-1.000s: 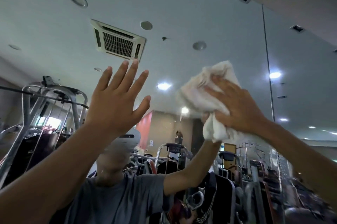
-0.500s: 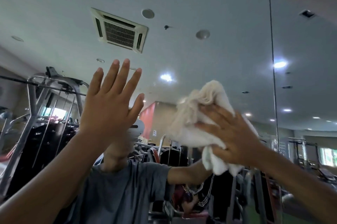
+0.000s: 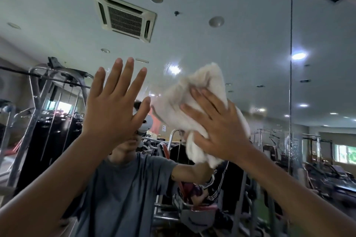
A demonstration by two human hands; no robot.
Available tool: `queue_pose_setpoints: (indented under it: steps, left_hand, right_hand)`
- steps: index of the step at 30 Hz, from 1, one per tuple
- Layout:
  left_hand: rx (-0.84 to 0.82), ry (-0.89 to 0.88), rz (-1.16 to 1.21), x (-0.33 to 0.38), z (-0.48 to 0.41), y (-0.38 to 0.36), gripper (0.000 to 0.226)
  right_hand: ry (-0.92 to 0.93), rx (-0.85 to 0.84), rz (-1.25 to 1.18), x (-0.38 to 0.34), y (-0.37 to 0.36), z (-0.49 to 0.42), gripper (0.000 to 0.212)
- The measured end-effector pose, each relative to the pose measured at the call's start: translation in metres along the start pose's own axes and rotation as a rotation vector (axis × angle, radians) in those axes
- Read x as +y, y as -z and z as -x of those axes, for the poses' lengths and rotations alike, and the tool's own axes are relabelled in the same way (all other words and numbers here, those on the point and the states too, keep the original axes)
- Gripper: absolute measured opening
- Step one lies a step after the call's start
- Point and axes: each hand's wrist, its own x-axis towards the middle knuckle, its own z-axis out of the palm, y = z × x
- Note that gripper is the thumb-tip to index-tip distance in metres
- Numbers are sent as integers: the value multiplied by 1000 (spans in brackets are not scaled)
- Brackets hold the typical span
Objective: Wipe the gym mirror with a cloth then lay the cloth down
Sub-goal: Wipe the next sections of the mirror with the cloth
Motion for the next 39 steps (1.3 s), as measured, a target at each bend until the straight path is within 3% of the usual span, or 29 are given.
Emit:
queue_pose_setpoints:
  steps: [1, 3, 5, 8, 10, 13, 18, 20, 23, 26, 28, 30, 35, 37, 39]
  left_hand:
    - [0, -2, -4, 0, 0, 0, 65]
    - [-6, -4, -7, 0, 0, 0, 65]
    - [-10, -2, -11, 0, 1, -1, 65]
    - [6, -9, -4, 0, 1, -2, 64]
    - [12, -8, 7, -1, 0, -2, 64]
    - [13, 3, 21, 0, 1, -1, 65]
    - [-2, 12, 14, 1, 1, -1, 66]
    - [-4, 23, 5, 2, 2, 0, 65]
    - [-3, 9, -1, 2, 2, 0, 64]
    - [1, 0, 2, 1, 3, -1, 65]
    - [6, -3, 9, 0, 2, -1, 65]
    - [5, 4, 21, 0, 1, -1, 65]
    - [-5, -5, 18, -1, 1, 0, 66]
    - [-11, -11, 17, -2, 3, -1, 66]
    - [-1, -6, 27, -1, 4, 0, 66]
  right_hand:
    - [51, -29, 3, 13, 4, 17, 62]
    - [-16, -103, 9, 49, 11, 34, 68]
    - [-272, -144, 14, 80, 14, 24, 72]
    - [-737, 2, -19, 84, 8, -34, 73]
    - [-849, 72, -2, 63, 2, -73, 67]
    - [-636, 81, 13, 24, -5, -82, 59]
    - [23, -3, 28, 21, -1, -3, 61]
    - [26, -53, 61, 56, 9, 11, 66]
    - [-330, -78, 144, 111, 15, -18, 73]
    - [-775, 4, 43, 139, 12, -95, 67]
    - [-880, 65, -27, 128, 9, -145, 57]
    - [-759, 92, 5, 96, 4, -168, 54]
    - [-141, 48, 26, 26, 6, -107, 62]
    - [134, -34, 31, 36, 6, -57, 64]
    - [149, -133, 59, 77, 12, -30, 73]
